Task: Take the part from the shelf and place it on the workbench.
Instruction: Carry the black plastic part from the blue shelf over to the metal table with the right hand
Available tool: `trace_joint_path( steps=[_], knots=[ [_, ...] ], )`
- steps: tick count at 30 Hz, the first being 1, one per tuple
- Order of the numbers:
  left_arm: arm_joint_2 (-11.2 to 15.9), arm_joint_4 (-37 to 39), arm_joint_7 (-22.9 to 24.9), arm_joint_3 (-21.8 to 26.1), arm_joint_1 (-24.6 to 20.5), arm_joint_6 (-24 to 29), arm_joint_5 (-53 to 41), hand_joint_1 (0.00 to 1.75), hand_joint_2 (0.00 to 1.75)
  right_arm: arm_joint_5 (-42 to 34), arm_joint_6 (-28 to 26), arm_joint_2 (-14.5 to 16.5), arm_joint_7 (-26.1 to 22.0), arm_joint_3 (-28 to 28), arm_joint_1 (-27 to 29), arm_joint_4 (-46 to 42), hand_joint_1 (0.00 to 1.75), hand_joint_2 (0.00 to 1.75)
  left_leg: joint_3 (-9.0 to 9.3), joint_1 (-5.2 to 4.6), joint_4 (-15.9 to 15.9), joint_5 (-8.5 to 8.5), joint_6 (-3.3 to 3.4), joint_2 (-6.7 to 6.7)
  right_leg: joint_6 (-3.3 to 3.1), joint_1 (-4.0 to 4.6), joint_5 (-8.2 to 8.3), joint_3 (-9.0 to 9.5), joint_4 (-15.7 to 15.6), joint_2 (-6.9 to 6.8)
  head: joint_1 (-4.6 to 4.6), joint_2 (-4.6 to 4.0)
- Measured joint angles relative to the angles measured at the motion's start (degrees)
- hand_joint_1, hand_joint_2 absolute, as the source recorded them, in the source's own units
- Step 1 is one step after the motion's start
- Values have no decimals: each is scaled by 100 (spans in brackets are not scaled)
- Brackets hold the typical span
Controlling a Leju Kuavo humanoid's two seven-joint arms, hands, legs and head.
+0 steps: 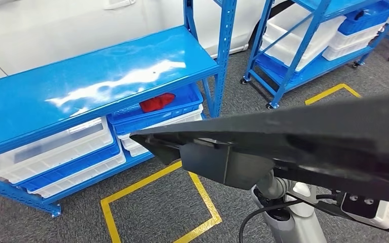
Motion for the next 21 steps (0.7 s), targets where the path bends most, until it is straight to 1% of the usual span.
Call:
trace_joint_path(
  steps=[1,2,3,4,5,6,7,8,9,10,11,12,13,14,15,16,17,18,19,20,21],
  knots=[
    [-1,0,16,0,10,9,-4,0,0,1,9,16,5,-5,29,2,161,175,-127,1,262,-65,-12,-31,-2,0,3,-5,4,77,1,0],
    [-4,0,28,0,16,13,-9,0,0,1,27,27,7,-10,57,7,161,175,-174,5,342,-23,-19,-45,0,-1,4,-7,12,153,1,0],
    [-9,0,37,0,15,13,-13,0,0,2,50,36,-1,-13,80,14,161,175,-114,14,185,133,-22,-56,7,-4,2,-7,24,230,1,0],
    [-13,0,43,0,13,8,-17,0,0,8,80,45,-20,-14,95,22,161,175,32,30,-154,357,-23,-100,20,-8,-3,-7,43,307,1,-1],
    [-18,0,46,-1,12,1,-18,0,0,21,113,55,-49,-15,100,34,161,175,199,55,-532,539,-20,-235,41,-12,-11,-19,69,380,1,-1],
    [-24,0,48,-2,13,-7,-18,0,0,40,140,64,-83,-15,100,50,161,175,342,77,-872,663,-14,-381,71,-12,-19,-46,105,454,1,0],
    [-31,0,50,-3,17,-14,-18,0,0,66,162,73,-113,-14,102,67,161,175,421,87,-1074,714,-2,-503,112,-18,-15,-84,132,523,1,0],
    [-39,0,54,-4,20,-20,-18,0,0,85,174,80,-135,-13,107,84,161,175,443,86,-1143,700,21,-576,156,-28,-2,-123,145,590,1,1],
    [-48,0,57,-4,18,-23,-18,0,0,98,178,84,-145,-13,115,100,161,175,442,76,-1166,704,51,-542,201,-33,19,-154,146,660,1,1],
    [-64,0,61,-4,11,-27,-18,0,0,105,179,86,-150,-13,126,112,161,175,439,78,-1172,722,92,-474,240,-43,32,-173,141,686,1,0],
    [-79,0,63,-4,2,-32,-18,0,0,104,179,86,-156,-15,130,120,161,175,446,84,-1192,740,136,-408,268,-37,7,-198,179,611,1,0],
    [-91,0,62,-4,-6,-36,-19,0,0,104,179,86,-163,-17,127,128,161,175,452,91,-1215,757,177,-334,289,-28,-74,-263,306,475,2,0],
    [-104,0,63,-5,-6,-40,-24,0,0,105,180,88,-178,-19,123,138,161,175,456,91,-1233,768,210,-257,304,-25,-216,-380,554,298,2,0],
    [-108,0,66,-5,1,-42,-33,0,0,109,182,89,-203,-19,120,153,161,175,456,76,-1236,767,231,-178,318,-25,-396,-547,907,134,2,1],
    [-111,0,73,-5,11,-42,-45,0,0,114,185,91,-234,-18,121,176,161,175,453,62,-1234,764,242,-93,330,-35,-565,-734,1295,53,1,1],
    [-115,0,81,-5,17,-42,-57,0,0,119,186,92,-268,-18,128,201,161,175,450,50,-1232,761,246,-10,339,-45,-667,-879,1603,13,1,0],
    [-121,0,91,-6,17,-40,-67,0,0,124,188,92,-296,-18,133,225,161,175,450,43,-1230,756,248,69,342,-52,-672,-937,1735,-7,1,-1],
    [-128,0,102,-9,11,-37,-80,0,0,125,196,93,-315,-18,136,244,161,175,453,39,-1229,751,245,139,337,-54,-575,-876,1638,-28,1,-1],
    [-137,0,116,-15,4,-27,-93,0,0,124,211,97,-326,-19,133,255,161,175,461,36,-1229,744,237,201,320,-51,-408,-707,1337,-75,1,-1],
    [-145,0,132,-23,-1,-14,-106,0,0,117,234,106,-332,-19,119,262,161,175,475,32,-1229,735,224,256,291,-36,-242,-477,920,-185,1,-1],
    [-149,0,149,-33,-4,1,-117,0,0,103,257,121,-334,-17,87,269,161,175,485,17,-1224,721,202,309,251,-5,-127,-275,542,-303,1,0]
  ],
)
